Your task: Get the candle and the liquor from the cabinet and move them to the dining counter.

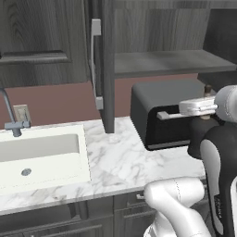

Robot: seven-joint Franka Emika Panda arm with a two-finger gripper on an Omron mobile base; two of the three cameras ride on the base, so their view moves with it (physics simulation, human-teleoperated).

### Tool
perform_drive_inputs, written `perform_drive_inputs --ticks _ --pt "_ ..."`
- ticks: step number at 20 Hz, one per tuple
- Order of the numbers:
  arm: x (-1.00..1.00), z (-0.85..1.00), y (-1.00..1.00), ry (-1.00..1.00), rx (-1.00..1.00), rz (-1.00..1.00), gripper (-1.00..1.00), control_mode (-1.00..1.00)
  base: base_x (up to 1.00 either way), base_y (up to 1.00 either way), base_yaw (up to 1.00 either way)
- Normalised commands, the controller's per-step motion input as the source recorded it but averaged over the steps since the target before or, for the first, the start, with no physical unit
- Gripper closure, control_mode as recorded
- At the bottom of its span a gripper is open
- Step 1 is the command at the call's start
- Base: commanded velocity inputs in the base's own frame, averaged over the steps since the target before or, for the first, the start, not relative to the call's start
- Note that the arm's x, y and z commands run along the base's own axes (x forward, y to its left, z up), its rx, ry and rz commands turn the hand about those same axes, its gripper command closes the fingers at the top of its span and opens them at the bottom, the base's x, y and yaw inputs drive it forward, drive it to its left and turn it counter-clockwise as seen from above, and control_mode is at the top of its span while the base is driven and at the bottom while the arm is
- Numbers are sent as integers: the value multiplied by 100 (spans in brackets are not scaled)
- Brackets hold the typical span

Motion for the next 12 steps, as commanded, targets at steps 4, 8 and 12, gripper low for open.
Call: perform_drive_inputs --ticks 4,8,12 --pt "0 0 0 0 0 0 100 100 -99 -8 13" --pt "0 0 0 0 0 0 100 100 -100 0 40" --pt "0 0 0 0 0 0 100 100 -64 19 75"
